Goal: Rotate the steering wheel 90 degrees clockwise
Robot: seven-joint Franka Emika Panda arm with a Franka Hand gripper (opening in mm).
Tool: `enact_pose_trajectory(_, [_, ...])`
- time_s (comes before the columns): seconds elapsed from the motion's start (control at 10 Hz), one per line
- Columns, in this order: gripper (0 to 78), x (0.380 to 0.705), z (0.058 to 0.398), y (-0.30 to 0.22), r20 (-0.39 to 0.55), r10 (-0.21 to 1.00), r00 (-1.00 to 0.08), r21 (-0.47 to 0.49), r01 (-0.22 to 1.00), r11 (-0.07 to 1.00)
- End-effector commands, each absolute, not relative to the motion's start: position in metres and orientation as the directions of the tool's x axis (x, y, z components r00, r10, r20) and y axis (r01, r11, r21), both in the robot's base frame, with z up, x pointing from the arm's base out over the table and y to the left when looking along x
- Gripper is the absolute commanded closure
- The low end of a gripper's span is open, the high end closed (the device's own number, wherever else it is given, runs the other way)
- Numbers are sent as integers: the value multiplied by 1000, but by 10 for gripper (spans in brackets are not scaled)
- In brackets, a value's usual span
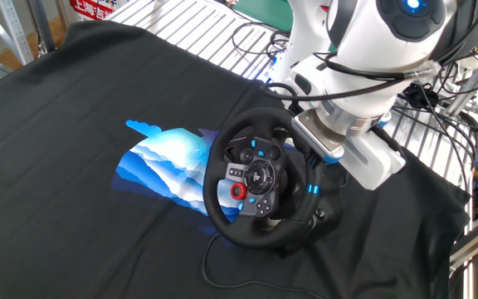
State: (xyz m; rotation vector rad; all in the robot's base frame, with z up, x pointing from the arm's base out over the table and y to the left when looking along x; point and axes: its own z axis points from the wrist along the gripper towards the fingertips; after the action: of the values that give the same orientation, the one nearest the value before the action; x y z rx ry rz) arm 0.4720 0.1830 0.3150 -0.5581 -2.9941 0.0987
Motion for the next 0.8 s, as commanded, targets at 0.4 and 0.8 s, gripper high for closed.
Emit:
enact_pose_trajectory(0.4, [761, 472, 305, 186, 71, 404, -912, -66, 400, 914])
enact_pose_trajectory(0.8, [761, 474, 298, 189, 34, 439, -898, -57, 437, 898])
